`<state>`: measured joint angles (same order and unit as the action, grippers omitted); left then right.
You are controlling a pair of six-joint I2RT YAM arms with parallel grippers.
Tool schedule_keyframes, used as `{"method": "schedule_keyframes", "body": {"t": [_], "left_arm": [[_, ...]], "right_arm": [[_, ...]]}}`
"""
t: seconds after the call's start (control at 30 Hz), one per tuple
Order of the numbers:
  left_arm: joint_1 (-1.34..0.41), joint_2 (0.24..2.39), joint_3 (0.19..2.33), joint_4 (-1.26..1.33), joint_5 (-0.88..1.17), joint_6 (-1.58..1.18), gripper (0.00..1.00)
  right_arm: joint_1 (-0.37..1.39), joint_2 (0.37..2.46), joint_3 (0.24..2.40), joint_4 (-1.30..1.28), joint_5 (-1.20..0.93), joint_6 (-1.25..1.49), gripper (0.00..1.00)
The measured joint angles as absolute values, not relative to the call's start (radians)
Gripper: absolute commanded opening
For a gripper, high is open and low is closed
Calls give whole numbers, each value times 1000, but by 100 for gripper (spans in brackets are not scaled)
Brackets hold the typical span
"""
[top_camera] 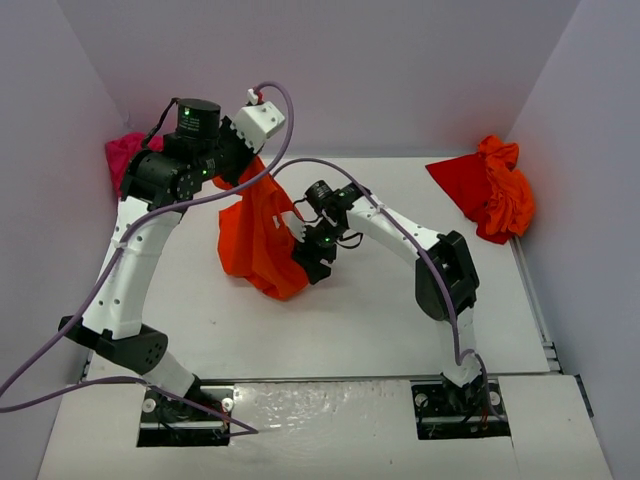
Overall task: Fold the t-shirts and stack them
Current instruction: Move the tshirt to the center of the board
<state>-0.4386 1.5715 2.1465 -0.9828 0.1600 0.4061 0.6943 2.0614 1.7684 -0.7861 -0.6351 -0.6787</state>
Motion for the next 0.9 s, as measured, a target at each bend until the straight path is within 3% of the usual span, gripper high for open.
{"method": "schedule_keyframes", "body": {"t": [0.03,0.07,0.1,0.13,0.37,0.43,0.53,0.6,0.9], "left_arm": [[-438,1571,2142,-982,160,404,0],[-437,1571,2138,-982,160,403,0],[-435,1571,2133,-981,160,401,0],[-434,1570,2129,-980,160,399,0],[-426,1567,2103,-971,159,393,0],[-424,1566,2099,-968,159,392,0],[-423,1565,2098,-964,159,392,0],[-423,1565,2098,-962,159,391,0],[-384,1532,2000,-905,111,373,0]], "right_arm": [[699,2068,1775,-787,-639,-678,39],[703,2075,1782,-787,-643,-678,19],[708,2083,1789,-791,-645,-676,7],[713,2093,1799,-793,-647,-676,0],[727,2158,1835,-789,-630,-664,1],[727,2158,1833,-788,-619,-660,13],[727,2158,1831,-780,-606,-653,54],[727,2158,1830,-776,-599,-647,70],[695,2066,1728,-748,-595,-639,73]]}}
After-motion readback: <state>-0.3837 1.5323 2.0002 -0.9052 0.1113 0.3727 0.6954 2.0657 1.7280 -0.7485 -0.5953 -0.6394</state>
